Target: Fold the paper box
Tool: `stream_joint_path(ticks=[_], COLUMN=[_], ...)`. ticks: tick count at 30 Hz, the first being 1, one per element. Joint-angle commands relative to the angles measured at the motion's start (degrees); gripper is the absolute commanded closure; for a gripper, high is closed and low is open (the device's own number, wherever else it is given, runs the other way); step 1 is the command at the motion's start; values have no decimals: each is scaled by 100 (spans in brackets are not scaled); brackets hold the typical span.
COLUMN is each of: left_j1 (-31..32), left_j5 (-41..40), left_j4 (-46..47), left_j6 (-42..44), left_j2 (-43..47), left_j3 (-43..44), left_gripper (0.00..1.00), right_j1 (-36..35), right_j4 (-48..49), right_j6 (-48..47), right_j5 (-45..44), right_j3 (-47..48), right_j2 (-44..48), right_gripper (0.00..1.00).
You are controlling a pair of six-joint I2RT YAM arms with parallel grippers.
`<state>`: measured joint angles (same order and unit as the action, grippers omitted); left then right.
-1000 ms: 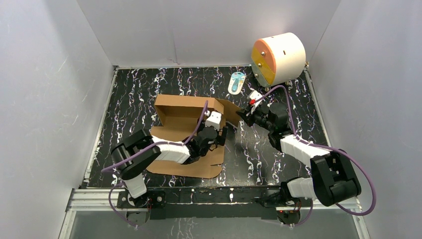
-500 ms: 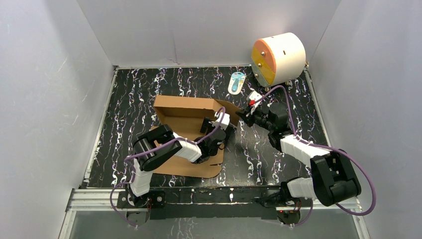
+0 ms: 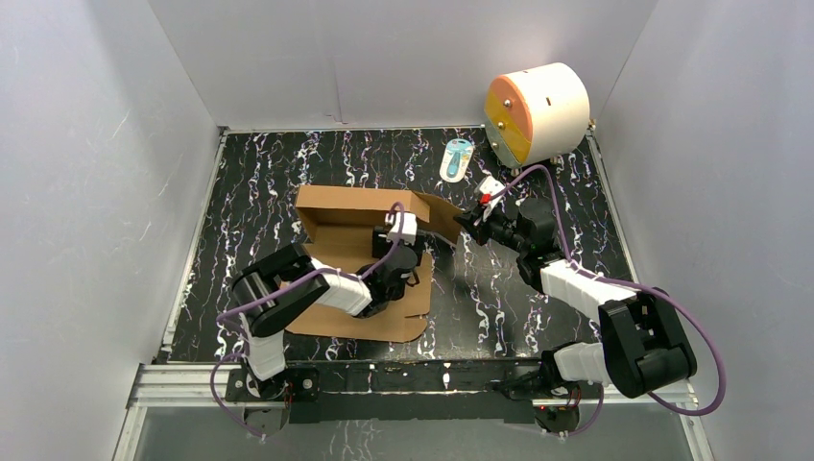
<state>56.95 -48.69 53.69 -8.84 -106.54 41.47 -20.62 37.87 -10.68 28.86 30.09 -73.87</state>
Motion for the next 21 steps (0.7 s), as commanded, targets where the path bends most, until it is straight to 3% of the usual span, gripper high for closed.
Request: stream_joint_path(ticks=[1, 6, 11, 21], left_j1=[-165, -359, -468, -499], left_j5=[-74, 383, 674, 905], left_j4=[111, -112, -250, -359], left_j6=[-688, -1277, -1649, -1941], left_j2=[466, 578, 565, 485], left_j3=[-205, -427, -531, -611], left_gripper=[38, 38, 37, 37], right_j1=[14, 15, 14, 8], right_j4=[259, 256, 256, 340], right_j6=[13, 110, 260, 468], right_j5=[117, 191, 153, 464], right_j3=[29, 32, -8, 15], right_j2=[170, 195, 266, -9], right_gripper=[87, 81, 68, 68])
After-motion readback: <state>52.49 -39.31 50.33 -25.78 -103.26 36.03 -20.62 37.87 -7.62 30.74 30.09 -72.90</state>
